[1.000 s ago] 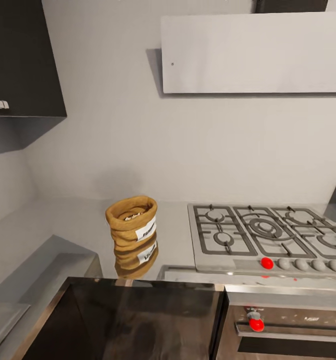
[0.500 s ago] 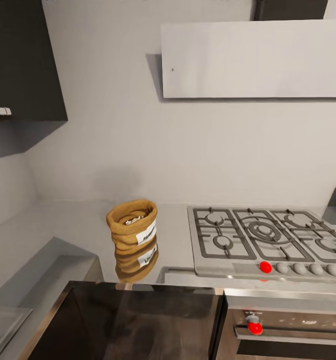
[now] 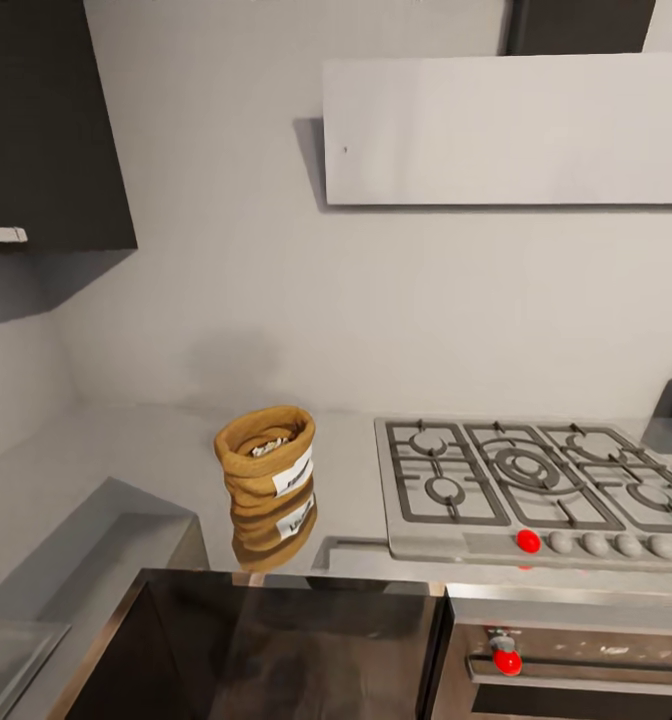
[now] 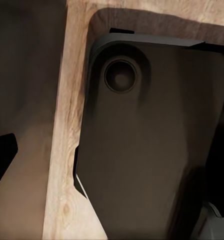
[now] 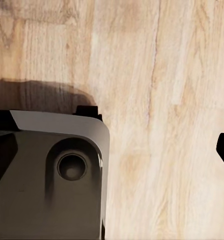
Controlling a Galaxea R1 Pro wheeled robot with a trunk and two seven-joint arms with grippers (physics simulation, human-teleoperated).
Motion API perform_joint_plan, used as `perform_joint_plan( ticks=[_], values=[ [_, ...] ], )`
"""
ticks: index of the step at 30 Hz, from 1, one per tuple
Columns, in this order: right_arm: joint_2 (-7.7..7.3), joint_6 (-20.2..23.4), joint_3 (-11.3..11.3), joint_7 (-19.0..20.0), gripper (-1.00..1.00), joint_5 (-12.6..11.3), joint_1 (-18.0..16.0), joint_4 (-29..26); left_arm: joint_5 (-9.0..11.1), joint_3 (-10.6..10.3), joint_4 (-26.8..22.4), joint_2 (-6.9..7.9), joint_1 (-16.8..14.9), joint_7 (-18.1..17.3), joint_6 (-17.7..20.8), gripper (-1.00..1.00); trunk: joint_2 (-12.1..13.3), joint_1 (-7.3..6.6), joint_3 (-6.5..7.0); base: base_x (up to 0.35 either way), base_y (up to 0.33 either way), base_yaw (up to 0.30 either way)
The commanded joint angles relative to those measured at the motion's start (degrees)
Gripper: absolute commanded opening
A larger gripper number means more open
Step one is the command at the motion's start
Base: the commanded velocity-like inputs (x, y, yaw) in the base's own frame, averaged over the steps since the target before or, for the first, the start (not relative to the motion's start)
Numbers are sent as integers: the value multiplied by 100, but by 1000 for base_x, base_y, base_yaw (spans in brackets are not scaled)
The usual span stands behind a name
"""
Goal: In the kitchen, take the popcorn bag from the countertop, put it into the microwave, and heat it until the popcorn is cooked so the cooked popcorn ends up inside the bag.
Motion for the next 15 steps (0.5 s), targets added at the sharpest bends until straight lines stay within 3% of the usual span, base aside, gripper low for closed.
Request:
perform_joint_plan(
  ticks=[1,10,15],
  values=[
    [-1,-26,-47,-17,100,65,-5,10,48,8,-10,-2,2,7,-14,100,38,-22,13,0,0,0],
    [-1,-31,-48,-17,100,72,-5,10,49,8,-15,-2,2,7,-86,100,118,-66,49,0,0,0],
    [-121,-193,-217,-143,100,-5,160,173,68,23,-16,-11,4,-2,-60,100,118,-66,49,0,0,0]
  ],
)
